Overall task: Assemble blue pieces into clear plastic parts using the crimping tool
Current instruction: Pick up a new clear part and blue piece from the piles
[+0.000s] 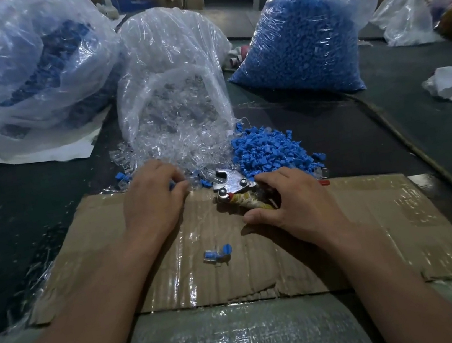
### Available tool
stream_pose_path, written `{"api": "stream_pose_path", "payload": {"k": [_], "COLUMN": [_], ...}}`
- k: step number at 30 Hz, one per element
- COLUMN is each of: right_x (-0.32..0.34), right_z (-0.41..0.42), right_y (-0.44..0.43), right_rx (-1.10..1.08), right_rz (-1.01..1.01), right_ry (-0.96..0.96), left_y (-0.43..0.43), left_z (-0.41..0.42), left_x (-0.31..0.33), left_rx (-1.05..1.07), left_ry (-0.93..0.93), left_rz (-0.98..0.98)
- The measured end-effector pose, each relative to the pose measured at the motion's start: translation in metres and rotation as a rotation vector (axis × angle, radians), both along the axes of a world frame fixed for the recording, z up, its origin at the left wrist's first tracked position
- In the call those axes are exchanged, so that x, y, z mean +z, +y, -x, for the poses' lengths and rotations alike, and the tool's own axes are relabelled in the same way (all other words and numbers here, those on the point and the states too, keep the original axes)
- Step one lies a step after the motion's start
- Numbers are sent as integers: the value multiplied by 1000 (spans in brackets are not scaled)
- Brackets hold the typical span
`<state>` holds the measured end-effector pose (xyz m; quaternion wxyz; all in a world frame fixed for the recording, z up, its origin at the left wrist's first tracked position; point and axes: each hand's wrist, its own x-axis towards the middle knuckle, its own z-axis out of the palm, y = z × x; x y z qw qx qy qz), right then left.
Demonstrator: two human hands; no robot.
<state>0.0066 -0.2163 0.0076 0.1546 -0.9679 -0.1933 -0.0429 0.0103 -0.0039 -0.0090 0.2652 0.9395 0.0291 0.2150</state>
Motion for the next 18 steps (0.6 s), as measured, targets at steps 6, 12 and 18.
{"api": "stream_pose_path", "payload": {"k": [6, 12, 18], "right_x": [3, 2, 13], "right_z": [1, 0, -14], "right_y": [0, -5, -15], "right_rx": [18, -2, -194], "right_rz": [-101, -187, -234], "right_ry": [-25, -74, -185], "left_y": [0, 0, 0], "left_z": [0, 1, 9], "left_x": [-1, 1, 6], "left_rx": [-9, -45, -115], "left_ry": [73, 14, -173], "left_rz": [-103, -47, 179]}}
